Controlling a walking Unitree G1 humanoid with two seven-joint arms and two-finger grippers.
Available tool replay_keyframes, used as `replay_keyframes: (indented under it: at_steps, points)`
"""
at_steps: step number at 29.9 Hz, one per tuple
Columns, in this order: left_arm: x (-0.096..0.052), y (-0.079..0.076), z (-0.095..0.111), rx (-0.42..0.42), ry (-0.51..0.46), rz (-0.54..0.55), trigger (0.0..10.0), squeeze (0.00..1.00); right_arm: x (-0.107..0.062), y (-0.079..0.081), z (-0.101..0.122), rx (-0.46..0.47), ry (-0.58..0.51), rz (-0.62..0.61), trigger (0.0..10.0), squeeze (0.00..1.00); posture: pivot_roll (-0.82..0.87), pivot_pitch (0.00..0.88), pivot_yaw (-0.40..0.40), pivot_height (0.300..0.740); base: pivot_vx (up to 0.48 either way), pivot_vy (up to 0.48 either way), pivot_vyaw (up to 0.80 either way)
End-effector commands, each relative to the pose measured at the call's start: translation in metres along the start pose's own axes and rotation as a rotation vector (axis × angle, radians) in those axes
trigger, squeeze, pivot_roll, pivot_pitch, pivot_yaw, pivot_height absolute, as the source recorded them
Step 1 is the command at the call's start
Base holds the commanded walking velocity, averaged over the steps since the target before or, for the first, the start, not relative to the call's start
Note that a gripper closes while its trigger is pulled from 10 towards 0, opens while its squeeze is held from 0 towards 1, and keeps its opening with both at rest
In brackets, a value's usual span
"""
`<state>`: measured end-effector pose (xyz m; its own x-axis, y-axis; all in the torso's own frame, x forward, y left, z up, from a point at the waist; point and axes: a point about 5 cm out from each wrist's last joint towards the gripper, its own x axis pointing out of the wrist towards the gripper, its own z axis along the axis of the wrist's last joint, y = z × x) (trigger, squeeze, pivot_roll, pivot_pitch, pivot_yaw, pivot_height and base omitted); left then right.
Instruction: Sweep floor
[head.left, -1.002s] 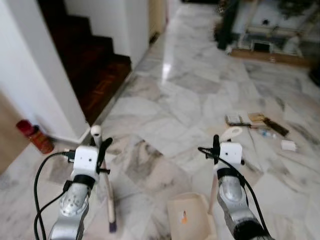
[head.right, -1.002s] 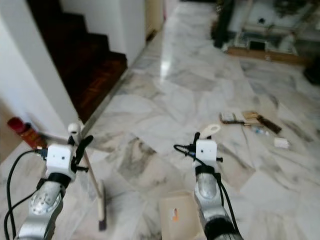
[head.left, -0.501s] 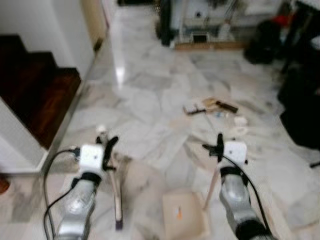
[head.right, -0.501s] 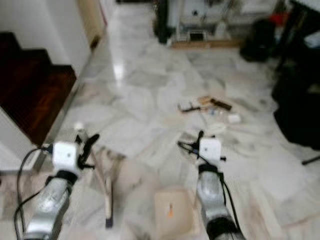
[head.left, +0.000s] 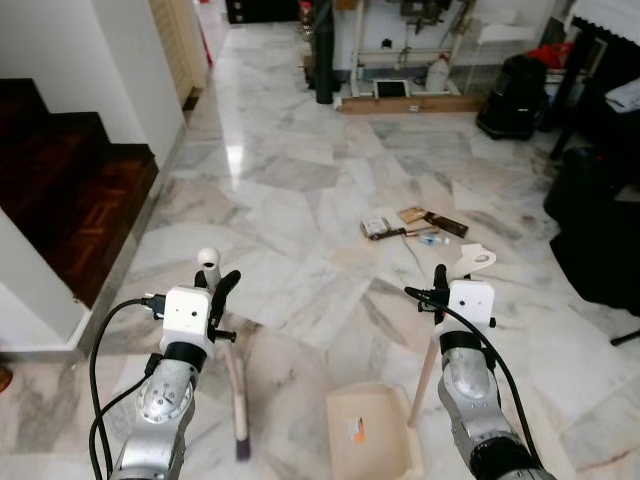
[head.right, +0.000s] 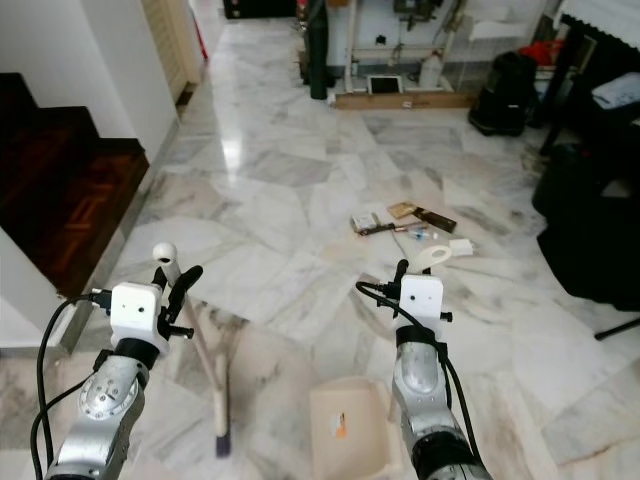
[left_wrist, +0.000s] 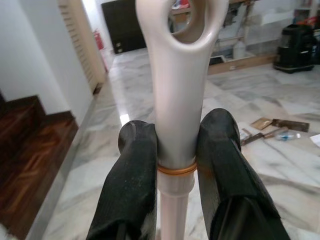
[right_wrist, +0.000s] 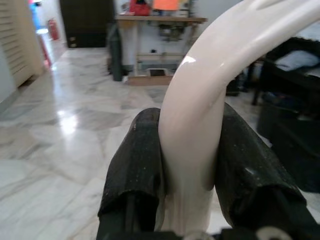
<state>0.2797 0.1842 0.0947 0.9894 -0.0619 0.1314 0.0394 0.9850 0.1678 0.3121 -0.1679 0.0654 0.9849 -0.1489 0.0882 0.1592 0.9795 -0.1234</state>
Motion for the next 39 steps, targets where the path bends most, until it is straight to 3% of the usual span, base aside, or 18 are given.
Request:
replay_keyframes:
  at_steps: [1, 39]
  points:
    - [0.0036, -0.0014, 0.0092, 0.008, -0.050, -0.004, 10.0, 0.00, 0.0060, -0.0016, 0.0090, -0.006, -0.039, -0.006, 10.0, 0.00, 0.11, 0.013, 0.022, 0.740, 0.266, 0.000, -0.80]
    - [-0.0019, -0.0017, 0.0061, 0.005, -0.035, 0.019, 10.0, 0.00, 0.0064, 0.0015, 0.0120, -0.005, -0.051, 0.015, 10.0, 0.00, 0.09, 0.058, 0.015, 0.740, 0.283, 0.000, 0.00]
